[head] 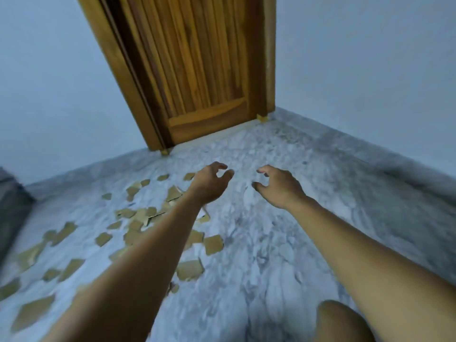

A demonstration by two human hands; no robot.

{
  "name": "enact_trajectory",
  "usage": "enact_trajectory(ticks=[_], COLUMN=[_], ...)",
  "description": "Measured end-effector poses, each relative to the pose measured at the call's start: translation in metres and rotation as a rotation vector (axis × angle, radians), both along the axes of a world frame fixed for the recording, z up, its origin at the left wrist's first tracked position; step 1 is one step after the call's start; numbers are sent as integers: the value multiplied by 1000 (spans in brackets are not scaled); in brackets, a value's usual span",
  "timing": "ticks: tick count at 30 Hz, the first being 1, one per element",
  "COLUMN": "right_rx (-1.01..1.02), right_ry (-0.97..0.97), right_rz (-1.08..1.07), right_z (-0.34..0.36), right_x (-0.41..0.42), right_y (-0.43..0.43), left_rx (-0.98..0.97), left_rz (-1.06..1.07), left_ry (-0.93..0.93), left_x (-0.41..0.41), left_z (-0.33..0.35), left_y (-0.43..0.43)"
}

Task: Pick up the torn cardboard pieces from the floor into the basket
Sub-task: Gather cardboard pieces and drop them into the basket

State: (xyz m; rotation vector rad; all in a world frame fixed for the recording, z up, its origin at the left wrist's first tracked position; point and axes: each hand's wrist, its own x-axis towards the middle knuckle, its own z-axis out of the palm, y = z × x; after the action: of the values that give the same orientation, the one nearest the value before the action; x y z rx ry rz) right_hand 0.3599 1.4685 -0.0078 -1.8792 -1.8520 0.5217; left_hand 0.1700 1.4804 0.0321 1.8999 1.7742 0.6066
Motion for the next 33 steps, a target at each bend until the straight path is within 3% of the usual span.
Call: enact_trajectory(ticks=[12, 19, 25, 33], right_rx=[-140, -288, -386, -479], right_ry=[-1, -63, -184, -510], right_rz=[359, 440, 451, 525], right_z=[-41, -94, -120, -177], right_x=[-250, -383, -439, -419], right_y=[-13, -32, -51, -36], left_rx=[-124, -240, -340, -502], left_rz=[237, 280, 226, 72], left_ry=[4, 3, -5, 39], left_x=[-277, -412, -471, -447], left_z=[-50, -105, -138, -210], left_y=[-78, -107, -121, -111])
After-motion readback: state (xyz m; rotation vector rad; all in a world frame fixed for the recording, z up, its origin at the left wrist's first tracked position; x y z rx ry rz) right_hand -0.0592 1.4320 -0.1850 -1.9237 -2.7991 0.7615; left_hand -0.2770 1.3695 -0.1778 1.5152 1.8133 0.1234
